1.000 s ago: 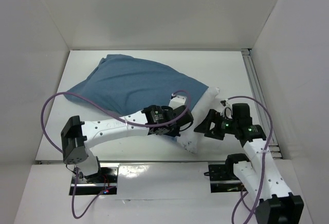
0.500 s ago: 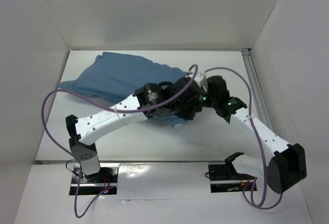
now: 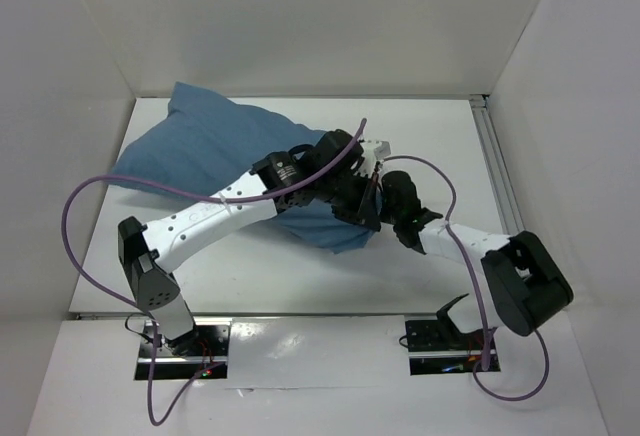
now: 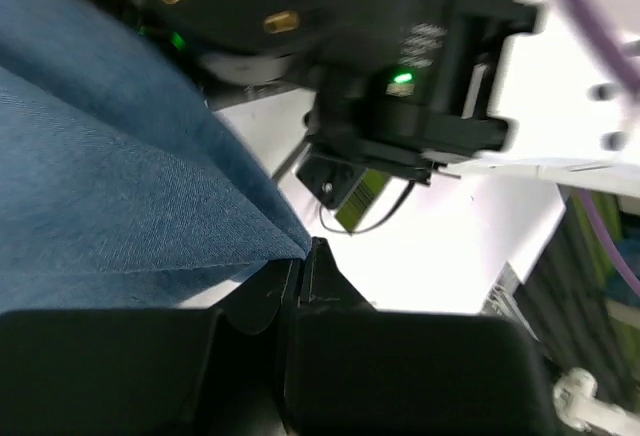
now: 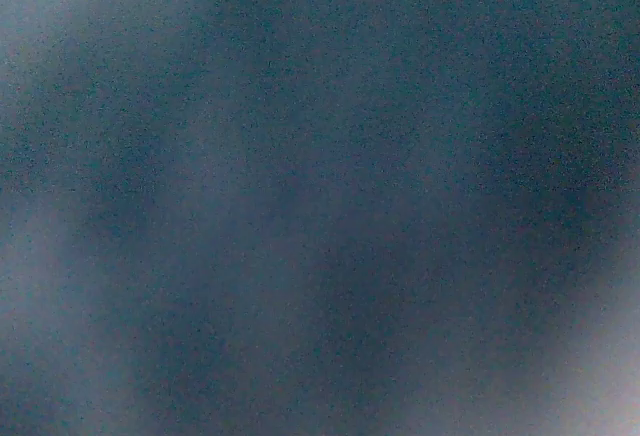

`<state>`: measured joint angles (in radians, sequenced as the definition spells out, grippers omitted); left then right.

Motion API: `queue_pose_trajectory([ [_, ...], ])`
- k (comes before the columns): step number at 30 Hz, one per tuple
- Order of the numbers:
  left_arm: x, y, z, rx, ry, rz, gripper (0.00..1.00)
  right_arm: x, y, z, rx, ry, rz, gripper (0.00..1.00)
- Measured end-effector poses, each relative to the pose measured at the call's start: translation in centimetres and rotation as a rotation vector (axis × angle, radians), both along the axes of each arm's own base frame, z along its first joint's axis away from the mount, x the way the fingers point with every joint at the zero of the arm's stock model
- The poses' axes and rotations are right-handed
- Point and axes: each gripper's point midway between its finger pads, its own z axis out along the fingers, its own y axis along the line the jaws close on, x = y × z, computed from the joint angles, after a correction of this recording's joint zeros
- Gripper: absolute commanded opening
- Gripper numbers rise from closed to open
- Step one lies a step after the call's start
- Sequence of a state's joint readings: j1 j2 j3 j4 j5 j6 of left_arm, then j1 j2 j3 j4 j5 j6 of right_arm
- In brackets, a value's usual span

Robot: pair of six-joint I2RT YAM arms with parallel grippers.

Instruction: Put the pillow into the pillowcase

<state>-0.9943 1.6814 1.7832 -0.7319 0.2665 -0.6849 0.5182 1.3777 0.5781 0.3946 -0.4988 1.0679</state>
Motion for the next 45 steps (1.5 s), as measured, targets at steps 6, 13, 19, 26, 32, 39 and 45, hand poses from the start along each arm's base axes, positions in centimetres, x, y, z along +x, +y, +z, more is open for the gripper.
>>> queue_pose_trajectory([
  [6,-0.2,-0.2,1.4,-0.063,-0.013,-0.039,0.62,-0.3,-1.7,1.7,-0.081,-0.063,-0.052,0.38],
  [13,1.6,1.1,7.8,-0.15,-0.176,-0.001,0.61,-2.2,-9.7,1.8,-0.283,-0.022,-0.244,0.66],
  [19,6.2,4.7,6.7,-0.047,-0.231,0.166,0.67,-2.4,-16.8,1.6,-0.361,0.01,-0.425,0.66],
  [26,11.5,23.1,-3.5,0.26,-0.083,0.678,0.88,-4.9,-17.3,0.4,-0.416,0.034,-0.276,1.0],
  [32,8.4,33.8,-8.1,0.341,-0.014,0.965,0.92,-7.6,-13.0,2.1,-0.37,-0.074,-0.013,1.0],
  [39,8.1,38.1,-12.4,0.34,0.099,1.106,0.92,-13.8,-7.1,0.3,-0.431,-0.097,0.32,0.95],
  [45,8.7,41.0,-11.9,0.273,0.109,1.196,0.88,-14.8,-4.7,-0.7,-0.463,-0.111,0.36,0.75],
])
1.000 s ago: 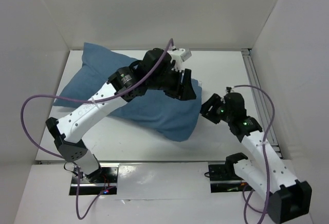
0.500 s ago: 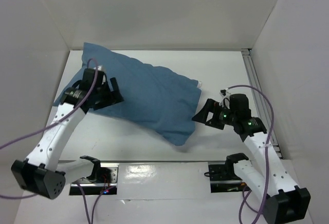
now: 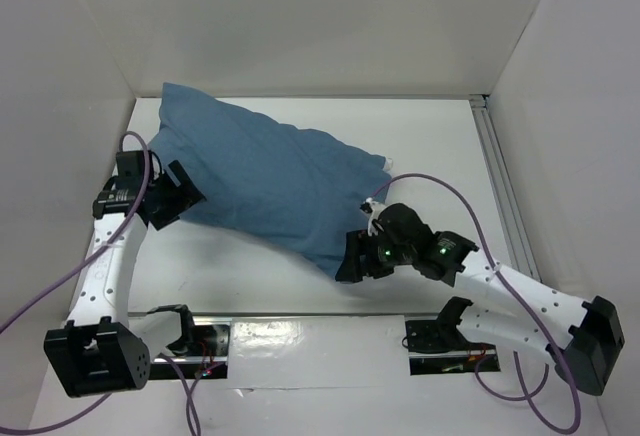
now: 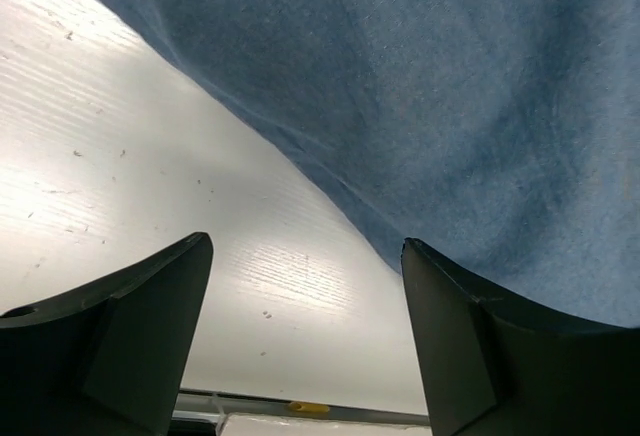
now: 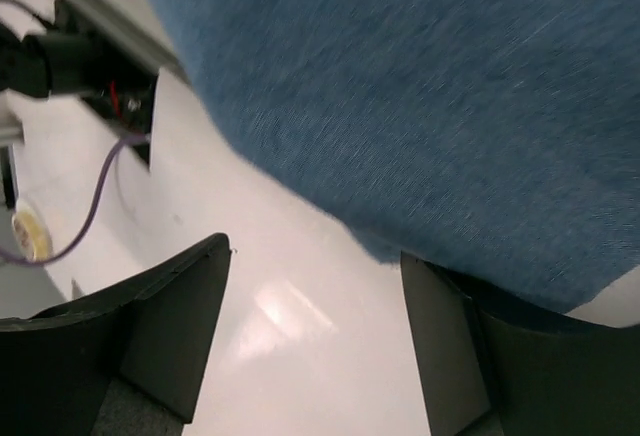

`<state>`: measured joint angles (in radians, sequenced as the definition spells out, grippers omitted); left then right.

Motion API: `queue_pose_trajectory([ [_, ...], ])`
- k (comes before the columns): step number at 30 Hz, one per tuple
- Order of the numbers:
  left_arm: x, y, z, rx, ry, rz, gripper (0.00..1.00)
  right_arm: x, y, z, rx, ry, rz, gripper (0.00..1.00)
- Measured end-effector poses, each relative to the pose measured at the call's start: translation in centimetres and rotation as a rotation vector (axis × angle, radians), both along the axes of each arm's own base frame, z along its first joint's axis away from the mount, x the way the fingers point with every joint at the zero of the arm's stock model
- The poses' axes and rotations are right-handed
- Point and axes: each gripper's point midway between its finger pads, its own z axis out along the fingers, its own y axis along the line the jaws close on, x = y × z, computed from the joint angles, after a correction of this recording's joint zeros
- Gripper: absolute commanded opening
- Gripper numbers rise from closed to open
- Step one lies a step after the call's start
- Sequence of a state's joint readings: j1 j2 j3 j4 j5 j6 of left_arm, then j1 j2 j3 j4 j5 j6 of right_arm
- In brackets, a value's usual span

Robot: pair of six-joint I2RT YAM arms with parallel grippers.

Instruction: Put the pillow into the pillowcase

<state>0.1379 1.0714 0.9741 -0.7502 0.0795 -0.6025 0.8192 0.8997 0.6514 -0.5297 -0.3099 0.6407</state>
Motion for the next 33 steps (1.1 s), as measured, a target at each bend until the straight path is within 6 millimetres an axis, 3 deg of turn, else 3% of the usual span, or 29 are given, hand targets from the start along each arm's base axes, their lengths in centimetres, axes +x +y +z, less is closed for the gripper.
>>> queue_pose_trajectory([
  [4,0.3,0.2,0.4,-0.031,-0.025,-0.008,0.88,1.7,0.3,-1.2,-0.044,-0.032,-0.067,0.75],
  [10,0.4,0.2,0.7,-0.063,-0.037,-0.017,0.87,1.7,0.3,-1.7,-0.088,-0.051,-0.137,0.95],
  [16,0.4,-0.1,0.9,-0.09,-0.045,-0.03,0.86,0.9,-0.9,-0.8,0.089,-0.065,-0.278,0.94],
  [21,0.4,-0.3,0.9,-0.099,-0.048,-0.039,0.86,0.7,-0.2,-4.1,0.105,0.0,-0.304,0.85],
  [25,0.4,-0.4,1.0,-0.102,-0.05,-0.041,0.86,1.2,0.9,-4.8,0.11,-0.005,-0.293,0.71],
  [31,0.5,-0.5,1.1,-0.107,-0.056,-0.046,0.84,2.1,1.5,-3.5,0.149,-0.073,-0.308,0.28],
  [32,0.5,-0.5,1.1,-0.107,-0.056,-0.047,0.84,2.2,1.4,-3.1,0.161,-0.085,-0.317,0.12],
  [33,0.6,-0.5,1.1,-0.107,-0.057,-0.047,0.84,2.3,1.3,-2.6,0.175,-0.101,-0.325,0.08],
])
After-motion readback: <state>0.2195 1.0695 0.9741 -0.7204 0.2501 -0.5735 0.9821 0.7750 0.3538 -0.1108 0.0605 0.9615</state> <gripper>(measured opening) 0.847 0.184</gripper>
